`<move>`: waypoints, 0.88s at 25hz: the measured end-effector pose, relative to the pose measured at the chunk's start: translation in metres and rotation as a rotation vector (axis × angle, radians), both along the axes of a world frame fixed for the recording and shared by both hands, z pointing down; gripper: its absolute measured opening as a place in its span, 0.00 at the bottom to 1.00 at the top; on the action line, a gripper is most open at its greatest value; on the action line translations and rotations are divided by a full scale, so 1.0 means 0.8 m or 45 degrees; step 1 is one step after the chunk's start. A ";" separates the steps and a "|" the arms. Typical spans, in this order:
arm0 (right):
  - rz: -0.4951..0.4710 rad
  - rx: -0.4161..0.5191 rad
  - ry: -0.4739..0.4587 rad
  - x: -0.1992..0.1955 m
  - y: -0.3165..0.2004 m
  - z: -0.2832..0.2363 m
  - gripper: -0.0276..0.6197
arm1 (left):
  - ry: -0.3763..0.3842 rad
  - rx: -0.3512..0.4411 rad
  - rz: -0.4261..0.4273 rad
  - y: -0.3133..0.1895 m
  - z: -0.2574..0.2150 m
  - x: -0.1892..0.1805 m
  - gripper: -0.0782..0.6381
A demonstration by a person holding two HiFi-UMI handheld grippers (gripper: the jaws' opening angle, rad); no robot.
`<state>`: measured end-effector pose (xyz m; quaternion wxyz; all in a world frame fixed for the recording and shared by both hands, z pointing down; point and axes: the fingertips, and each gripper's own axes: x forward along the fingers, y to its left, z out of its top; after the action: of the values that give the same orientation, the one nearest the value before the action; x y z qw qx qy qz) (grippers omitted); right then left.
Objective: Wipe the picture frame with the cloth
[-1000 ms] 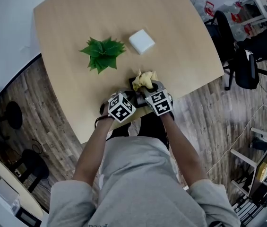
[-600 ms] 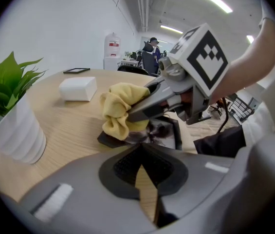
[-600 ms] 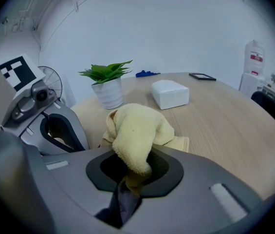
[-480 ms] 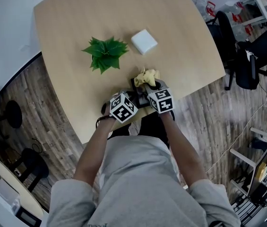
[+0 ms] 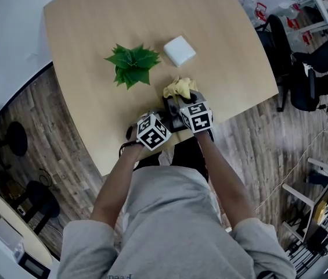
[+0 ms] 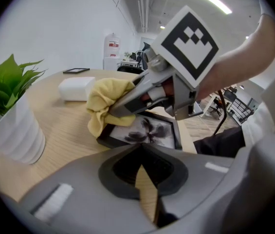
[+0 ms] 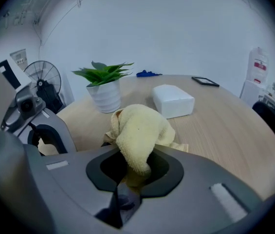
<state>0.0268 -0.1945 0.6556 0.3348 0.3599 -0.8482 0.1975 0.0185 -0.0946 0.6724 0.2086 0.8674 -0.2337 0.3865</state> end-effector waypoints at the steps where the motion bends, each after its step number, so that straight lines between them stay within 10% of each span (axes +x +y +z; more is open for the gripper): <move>1: -0.034 0.000 0.023 -0.005 0.000 0.001 0.13 | 0.002 -0.001 -0.001 0.000 0.000 0.000 0.18; 22: -0.295 -0.024 0.093 -0.056 0.029 0.006 0.13 | 0.025 -0.003 -0.019 -0.001 0.000 -0.001 0.18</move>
<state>-0.0176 -0.1716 0.6605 0.3894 0.2634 -0.8694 0.1521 0.0174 -0.0955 0.6727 0.2149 0.8692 -0.2376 0.3766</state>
